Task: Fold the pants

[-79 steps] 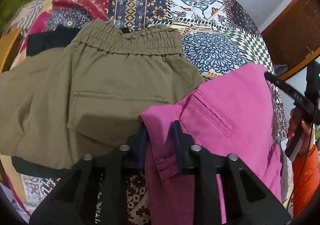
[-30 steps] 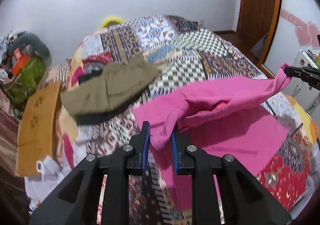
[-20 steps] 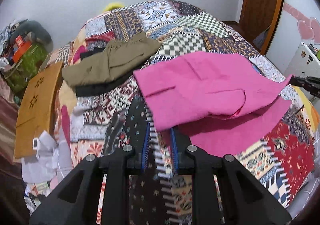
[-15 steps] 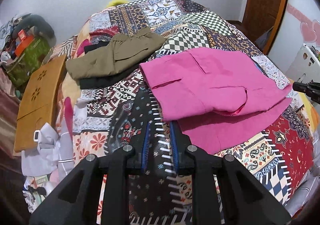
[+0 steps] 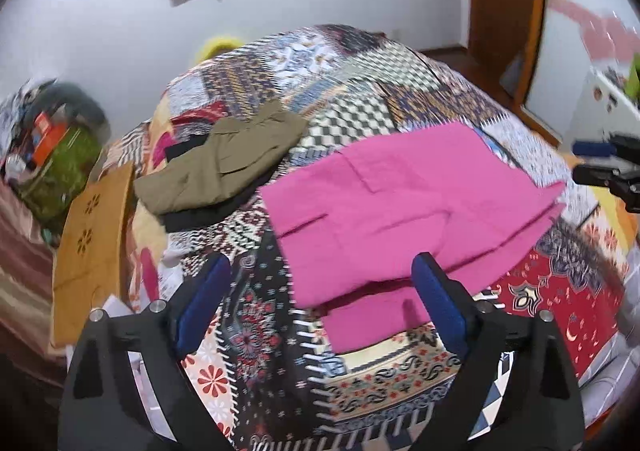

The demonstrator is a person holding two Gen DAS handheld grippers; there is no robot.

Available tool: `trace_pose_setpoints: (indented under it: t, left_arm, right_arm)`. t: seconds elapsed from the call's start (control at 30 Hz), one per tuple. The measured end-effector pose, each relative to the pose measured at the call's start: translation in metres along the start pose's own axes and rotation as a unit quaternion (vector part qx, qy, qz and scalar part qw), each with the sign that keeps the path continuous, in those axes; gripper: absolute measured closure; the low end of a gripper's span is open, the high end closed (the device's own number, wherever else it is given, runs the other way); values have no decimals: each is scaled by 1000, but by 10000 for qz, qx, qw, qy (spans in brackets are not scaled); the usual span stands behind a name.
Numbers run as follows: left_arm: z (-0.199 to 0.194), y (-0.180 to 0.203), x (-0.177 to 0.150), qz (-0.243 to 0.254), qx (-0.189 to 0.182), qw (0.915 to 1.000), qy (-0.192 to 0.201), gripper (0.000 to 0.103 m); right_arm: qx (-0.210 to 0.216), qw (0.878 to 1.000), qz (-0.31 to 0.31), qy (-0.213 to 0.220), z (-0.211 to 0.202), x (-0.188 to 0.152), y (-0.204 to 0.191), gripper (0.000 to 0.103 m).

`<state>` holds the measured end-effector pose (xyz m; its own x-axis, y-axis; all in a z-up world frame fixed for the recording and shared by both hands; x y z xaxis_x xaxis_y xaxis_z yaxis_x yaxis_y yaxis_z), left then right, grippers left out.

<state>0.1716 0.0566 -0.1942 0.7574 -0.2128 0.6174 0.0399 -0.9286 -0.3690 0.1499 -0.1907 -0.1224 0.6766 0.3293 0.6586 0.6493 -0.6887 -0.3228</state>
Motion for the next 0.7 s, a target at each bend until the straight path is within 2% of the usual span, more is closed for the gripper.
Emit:
trace_pose_setpoints:
  t: [0.13, 0.3, 0.53, 0.63, 0.7]
  left_arm:
    - [17, 32, -6, 585, 107, 9981, -167, 10]
    - [36, 54, -8, 837, 47, 9958, -363, 10]
    - [40, 51, 13, 491, -344, 9972, -441, 11]
    - [36, 51, 17, 373, -636, 9961, -480, 11]
    - [34, 55, 17, 403, -700, 9956, -468, 11]
  right_arm:
    - [257, 9993, -202, -205, 24, 1, -18, 44]
    - [490, 9965, -432, -513, 50, -2, -36, 44]
    - [681, 9912, -681, -906, 87, -6, -49, 44]
    - [646, 9907, -761, -924, 97, -3, -48, 44]
    - [680, 9914, -745, -836, 99, 1, -46, 45]
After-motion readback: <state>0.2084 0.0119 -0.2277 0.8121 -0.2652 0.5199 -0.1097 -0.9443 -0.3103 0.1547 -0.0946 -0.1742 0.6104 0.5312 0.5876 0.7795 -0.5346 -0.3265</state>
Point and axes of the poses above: each gripper's, at about its wrist camera, not at the fingertips, and z roughly the way its jaws point, y to its right, x to its top, the point moved 4 cm from there along z, roughly the way its jaws point, and after that the axes turned 15 degrees about x, right-handed, at the moved point
